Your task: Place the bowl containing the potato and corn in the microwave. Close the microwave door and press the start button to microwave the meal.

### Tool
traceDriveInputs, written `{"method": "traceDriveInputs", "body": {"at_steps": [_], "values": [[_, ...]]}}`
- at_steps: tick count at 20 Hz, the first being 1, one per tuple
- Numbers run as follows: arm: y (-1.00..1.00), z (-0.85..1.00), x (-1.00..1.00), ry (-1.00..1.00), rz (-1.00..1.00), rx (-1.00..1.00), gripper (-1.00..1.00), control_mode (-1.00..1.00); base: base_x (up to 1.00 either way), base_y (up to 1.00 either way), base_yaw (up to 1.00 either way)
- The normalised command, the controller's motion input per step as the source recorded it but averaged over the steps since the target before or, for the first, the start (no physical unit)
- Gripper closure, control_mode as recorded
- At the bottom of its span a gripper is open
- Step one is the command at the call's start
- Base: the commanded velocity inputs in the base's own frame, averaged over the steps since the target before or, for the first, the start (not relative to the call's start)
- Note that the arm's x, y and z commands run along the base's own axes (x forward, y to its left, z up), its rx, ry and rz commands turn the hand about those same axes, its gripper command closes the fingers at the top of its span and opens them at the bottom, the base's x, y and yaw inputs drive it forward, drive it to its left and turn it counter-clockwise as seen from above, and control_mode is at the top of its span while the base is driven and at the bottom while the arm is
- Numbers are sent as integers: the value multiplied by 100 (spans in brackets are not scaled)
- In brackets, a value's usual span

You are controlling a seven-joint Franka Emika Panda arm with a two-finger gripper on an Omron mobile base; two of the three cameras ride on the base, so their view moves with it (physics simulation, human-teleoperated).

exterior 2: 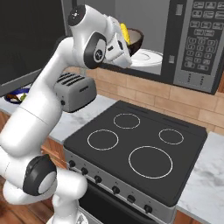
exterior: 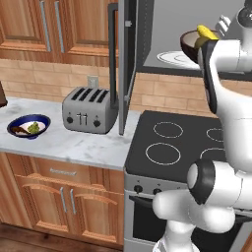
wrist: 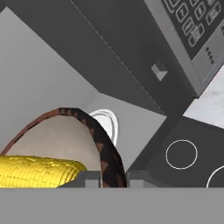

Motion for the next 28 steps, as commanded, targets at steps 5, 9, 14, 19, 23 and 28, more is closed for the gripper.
{"method": "traceDriveInputs", "body": {"at_steps": [5, 9, 14, 19, 23, 28], "values": [[-17, -5, 48, 0, 0, 0, 100, -100, 0, 0, 0], [-17, -12, 47, 0, 0, 0, 100, -100, 0, 0, 0], [-12, -13, 44, 0, 0, 0, 100, -100, 0, 0, 0], [-13, -3, 46, 0, 0, 0, 100, -100, 0, 0, 0], [-14, 0, 51, 0, 0, 0, 100, -100, 0, 0, 0], [-4, 0, 39, 2, 0, 0, 100, -100, 0, 0, 0]]}}
